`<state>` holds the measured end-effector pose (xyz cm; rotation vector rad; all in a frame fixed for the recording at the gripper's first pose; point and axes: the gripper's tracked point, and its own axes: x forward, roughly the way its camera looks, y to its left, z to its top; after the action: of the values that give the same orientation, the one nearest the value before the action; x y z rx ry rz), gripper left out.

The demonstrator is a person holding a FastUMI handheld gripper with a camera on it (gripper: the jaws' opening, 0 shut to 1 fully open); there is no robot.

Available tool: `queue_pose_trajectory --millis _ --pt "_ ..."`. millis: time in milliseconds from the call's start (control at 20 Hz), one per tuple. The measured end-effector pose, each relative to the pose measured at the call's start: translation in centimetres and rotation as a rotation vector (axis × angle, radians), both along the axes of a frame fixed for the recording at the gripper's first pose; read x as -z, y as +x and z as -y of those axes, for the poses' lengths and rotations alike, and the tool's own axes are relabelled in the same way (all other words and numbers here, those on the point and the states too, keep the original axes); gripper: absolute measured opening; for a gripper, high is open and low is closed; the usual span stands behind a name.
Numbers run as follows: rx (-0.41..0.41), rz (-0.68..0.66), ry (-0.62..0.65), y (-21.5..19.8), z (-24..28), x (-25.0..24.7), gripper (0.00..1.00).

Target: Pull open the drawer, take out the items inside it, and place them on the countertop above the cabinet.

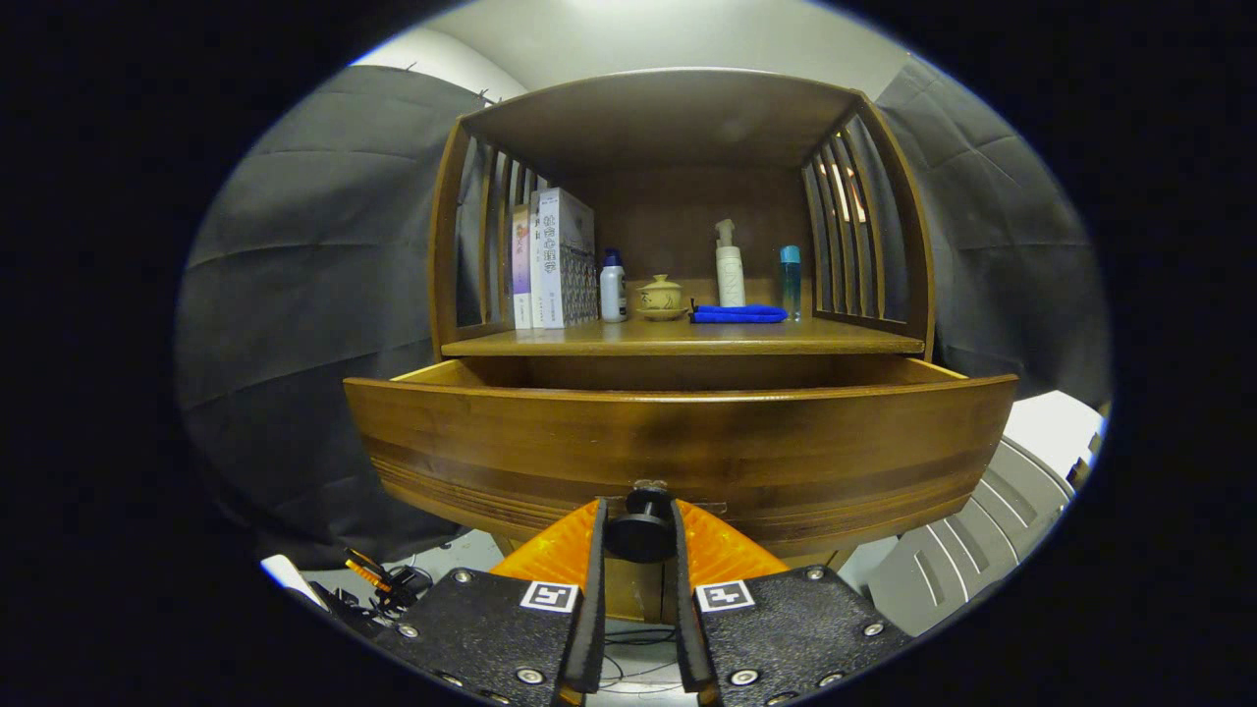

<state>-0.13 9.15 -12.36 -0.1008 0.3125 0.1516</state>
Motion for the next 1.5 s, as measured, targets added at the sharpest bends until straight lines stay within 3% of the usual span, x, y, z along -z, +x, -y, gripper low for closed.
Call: queue_pose_trajectory --millis 450,550,800,1150,1500 --pt "-0.051 0.011 -0.049 -4.2 -0.6 0.6 0.33" --pt "-0.078 0.07 -0.018 -4.0 -1.0 -1.3 0.44" --pt "-0.102 0.179 0.001 -3.0 -0.3 -7.2 0.91" --pt "-0.079 0.035 0.081 2.9 0.7 -11.0 0.93" --pt "-0.06 -0.246 0.06 8.1 2.1 -6.8 0.93"
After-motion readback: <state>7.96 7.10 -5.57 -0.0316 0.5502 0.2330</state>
